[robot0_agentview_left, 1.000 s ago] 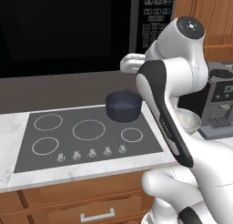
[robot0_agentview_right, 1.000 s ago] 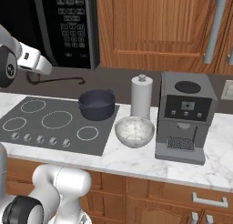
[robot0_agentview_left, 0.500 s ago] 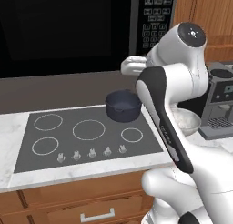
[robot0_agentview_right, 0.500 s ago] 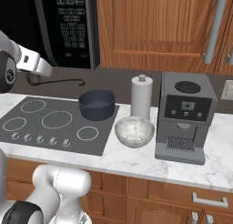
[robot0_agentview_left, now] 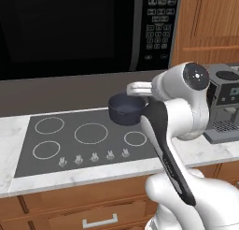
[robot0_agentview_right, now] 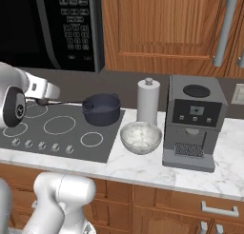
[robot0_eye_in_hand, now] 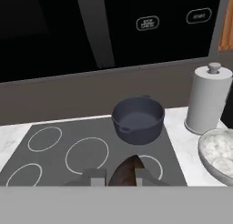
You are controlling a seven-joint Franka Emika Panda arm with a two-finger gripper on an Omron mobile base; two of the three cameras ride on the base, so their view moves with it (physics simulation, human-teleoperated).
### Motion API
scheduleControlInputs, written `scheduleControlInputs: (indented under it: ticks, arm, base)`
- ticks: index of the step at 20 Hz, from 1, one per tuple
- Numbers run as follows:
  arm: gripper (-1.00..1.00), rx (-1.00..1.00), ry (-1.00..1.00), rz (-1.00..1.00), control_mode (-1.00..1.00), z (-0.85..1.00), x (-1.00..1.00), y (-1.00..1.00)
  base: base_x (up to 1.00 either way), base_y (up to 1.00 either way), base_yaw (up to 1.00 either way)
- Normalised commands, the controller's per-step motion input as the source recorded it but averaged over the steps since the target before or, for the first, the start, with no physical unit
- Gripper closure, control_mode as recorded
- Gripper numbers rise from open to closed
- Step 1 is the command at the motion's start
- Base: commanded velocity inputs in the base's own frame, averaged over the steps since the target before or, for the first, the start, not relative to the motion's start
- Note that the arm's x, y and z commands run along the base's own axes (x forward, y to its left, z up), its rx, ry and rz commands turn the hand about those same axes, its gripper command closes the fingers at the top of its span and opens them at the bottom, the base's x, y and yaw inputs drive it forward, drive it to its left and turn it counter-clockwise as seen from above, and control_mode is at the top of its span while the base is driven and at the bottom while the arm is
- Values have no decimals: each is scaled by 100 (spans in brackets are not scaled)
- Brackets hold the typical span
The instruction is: Open the cabinet and move the ladle to the pot. Then close the cabinet.
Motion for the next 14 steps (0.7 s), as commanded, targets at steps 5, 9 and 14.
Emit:
scheduleControlInputs:
  ticks: [5,9,14]
  arm:
    - [100,0,-1,0,-100,-56,8,-10]
    - [100,0,0,0,-100,-27,31,-9]
    - [100,0,0,0,-100,-7,51,-10]
  base:
    - [0,0,0]
    - [0,0,0]
    - [0,0,0]
